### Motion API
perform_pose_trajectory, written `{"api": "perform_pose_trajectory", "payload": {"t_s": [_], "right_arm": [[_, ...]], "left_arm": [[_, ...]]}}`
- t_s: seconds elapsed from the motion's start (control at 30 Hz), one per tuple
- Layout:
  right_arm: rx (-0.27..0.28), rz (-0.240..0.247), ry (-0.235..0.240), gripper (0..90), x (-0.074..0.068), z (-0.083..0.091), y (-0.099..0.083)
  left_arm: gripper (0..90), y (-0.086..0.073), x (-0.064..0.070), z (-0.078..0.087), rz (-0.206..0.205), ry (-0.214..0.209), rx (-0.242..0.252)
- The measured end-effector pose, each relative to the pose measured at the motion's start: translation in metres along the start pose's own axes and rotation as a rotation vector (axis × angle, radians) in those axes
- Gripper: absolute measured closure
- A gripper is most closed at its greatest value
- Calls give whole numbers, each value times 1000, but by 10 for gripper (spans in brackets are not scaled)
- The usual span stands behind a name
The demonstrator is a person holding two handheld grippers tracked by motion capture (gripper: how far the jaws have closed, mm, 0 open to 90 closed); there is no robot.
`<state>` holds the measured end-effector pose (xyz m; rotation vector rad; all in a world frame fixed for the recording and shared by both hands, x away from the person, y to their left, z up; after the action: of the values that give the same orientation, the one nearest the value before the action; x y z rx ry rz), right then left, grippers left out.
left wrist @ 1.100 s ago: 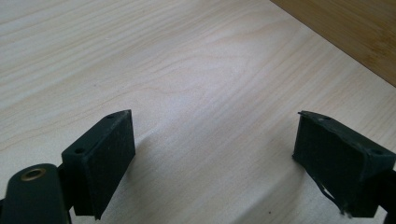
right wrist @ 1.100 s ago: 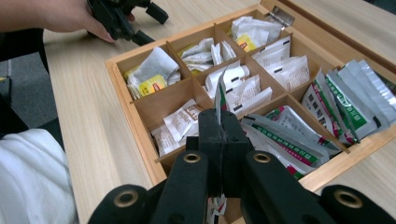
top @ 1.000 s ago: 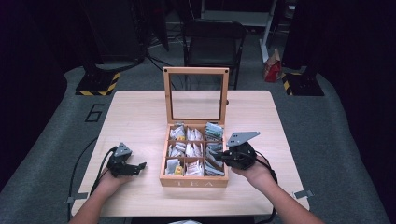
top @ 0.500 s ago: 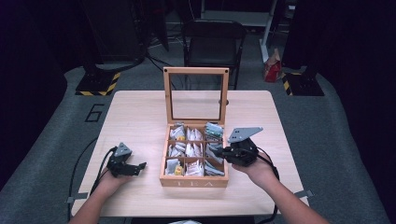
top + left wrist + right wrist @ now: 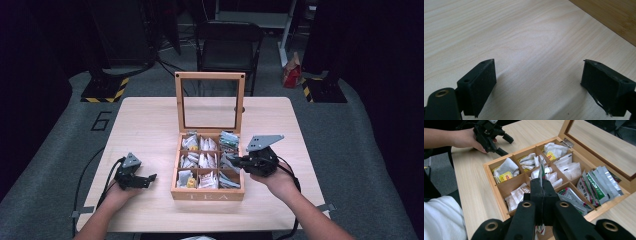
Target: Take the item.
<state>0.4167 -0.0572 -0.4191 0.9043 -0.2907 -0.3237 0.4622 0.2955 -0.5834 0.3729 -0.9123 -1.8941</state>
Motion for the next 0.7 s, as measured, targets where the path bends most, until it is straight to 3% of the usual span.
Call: {"api": "perform_pose_trajectory", "payload": {"t_s": [0.7], "right_arm": [[3,-45,-105,900,35,26,-14]], "left_arm": [[121,0,0,0,0,0,0]]}}
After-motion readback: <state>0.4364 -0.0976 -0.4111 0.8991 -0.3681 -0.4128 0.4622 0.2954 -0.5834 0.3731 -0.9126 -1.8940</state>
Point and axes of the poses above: each handheld gripper's, and its own axes: z roughly backward along the jaws, y roughly out of its top, x roughly to its right, the point moved 8 cm from there along -z, roughly forward along the jaws, and after that the axes turned 11 degrees about z, right-handed, at the moved point
